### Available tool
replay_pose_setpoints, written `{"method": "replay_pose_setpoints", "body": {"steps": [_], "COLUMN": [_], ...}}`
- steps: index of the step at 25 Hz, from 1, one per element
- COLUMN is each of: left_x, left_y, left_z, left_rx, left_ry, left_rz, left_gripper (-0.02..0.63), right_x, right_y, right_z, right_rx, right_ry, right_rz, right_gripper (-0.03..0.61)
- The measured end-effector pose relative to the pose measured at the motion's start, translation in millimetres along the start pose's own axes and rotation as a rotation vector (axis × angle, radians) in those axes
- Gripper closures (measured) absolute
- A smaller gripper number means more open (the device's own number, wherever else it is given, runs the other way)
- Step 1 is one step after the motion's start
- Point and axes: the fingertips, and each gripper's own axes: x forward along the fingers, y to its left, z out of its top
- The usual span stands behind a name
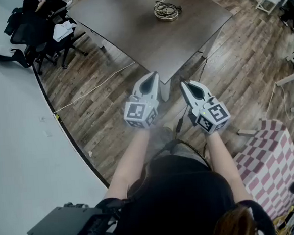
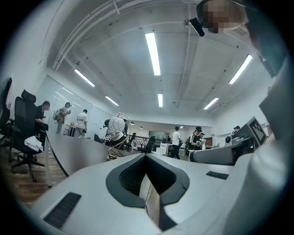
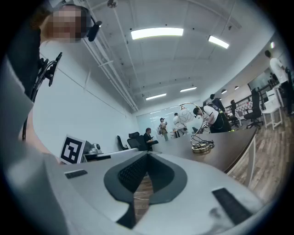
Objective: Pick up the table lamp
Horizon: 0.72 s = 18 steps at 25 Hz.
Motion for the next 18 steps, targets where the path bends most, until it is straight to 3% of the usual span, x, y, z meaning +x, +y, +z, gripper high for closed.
{"method": "replay_pose_setpoints", "body": {"steps": [18], "left_x": [51.5], "left_y": [21.4], "left_z": [-9.4], "left_rx": [-0.043], "left_ry": [0.011], "left_rz": [-0.018], "left_gripper": [0.614], "right_x": [38.0], "right_y": [-37.8], "right_z": [12.8], "right_rx": [-0.010], "right_ry": [-0.028], "right_rz": [-0.026], "right_gripper": [0.577]}}
